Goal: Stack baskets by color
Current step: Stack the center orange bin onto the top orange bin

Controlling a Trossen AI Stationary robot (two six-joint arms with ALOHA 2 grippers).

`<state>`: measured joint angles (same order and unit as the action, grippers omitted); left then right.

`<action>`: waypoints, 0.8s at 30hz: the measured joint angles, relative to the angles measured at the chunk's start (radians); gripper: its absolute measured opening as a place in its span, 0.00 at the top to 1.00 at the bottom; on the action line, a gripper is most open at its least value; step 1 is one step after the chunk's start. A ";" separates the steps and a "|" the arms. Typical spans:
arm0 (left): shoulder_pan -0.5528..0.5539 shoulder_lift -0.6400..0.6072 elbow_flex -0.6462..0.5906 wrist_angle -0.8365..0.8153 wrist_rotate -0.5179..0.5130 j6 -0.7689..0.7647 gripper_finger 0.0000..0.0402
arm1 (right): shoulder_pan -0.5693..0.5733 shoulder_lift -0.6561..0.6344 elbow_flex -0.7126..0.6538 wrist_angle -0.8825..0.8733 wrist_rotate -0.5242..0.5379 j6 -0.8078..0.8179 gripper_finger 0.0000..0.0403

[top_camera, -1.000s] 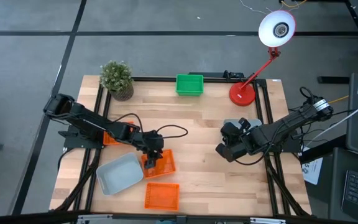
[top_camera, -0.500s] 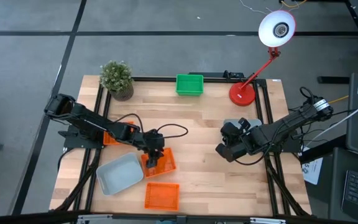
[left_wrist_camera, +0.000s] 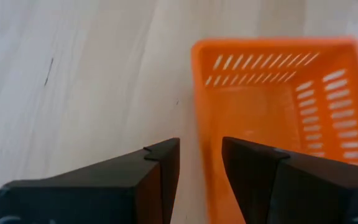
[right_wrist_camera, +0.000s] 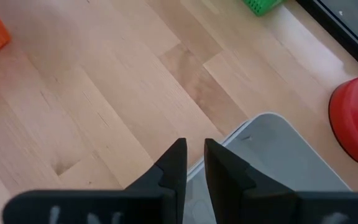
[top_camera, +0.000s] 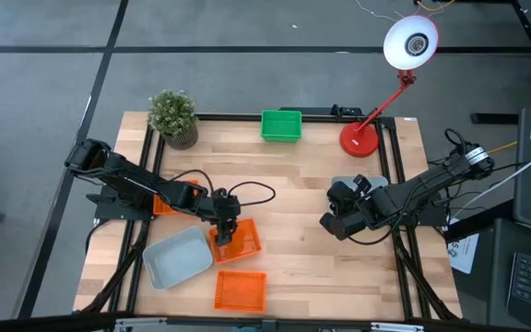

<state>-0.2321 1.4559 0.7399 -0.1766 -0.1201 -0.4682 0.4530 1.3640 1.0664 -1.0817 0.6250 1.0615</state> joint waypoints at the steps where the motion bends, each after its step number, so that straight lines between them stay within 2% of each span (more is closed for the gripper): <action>1: -0.001 0.000 0.000 -0.015 0.002 -0.002 0.72 | 0.000 0.000 0.000 0.000 0.000 0.000 0.86; 6: -0.021 0.003 0.000 -0.058 0.037 -0.052 0.72 | 0.000 0.000 0.000 0.000 0.000 0.000 0.86; 15: -0.053 0.036 0.000 -0.071 0.037 -0.063 0.73 | 0.000 0.000 0.000 0.002 0.000 0.000 0.86; 18: -0.053 0.067 0.000 -0.078 0.038 -0.045 0.80 | 0.000 0.000 0.000 0.005 0.000 0.000 0.86; 21: -0.049 0.078 0.000 -0.067 0.037 -0.044 0.95 | 0.000 0.000 0.000 0.010 0.000 0.000 0.86; 24: -0.036 0.067 0.000 -0.055 0.033 -0.024 0.99 | 0.000 0.000 0.000 0.010 0.000 0.000 0.86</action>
<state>-0.2681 1.5233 0.7402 -0.2311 -0.0871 -0.4924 0.4530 1.3636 1.0664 -1.0716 0.6250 1.0616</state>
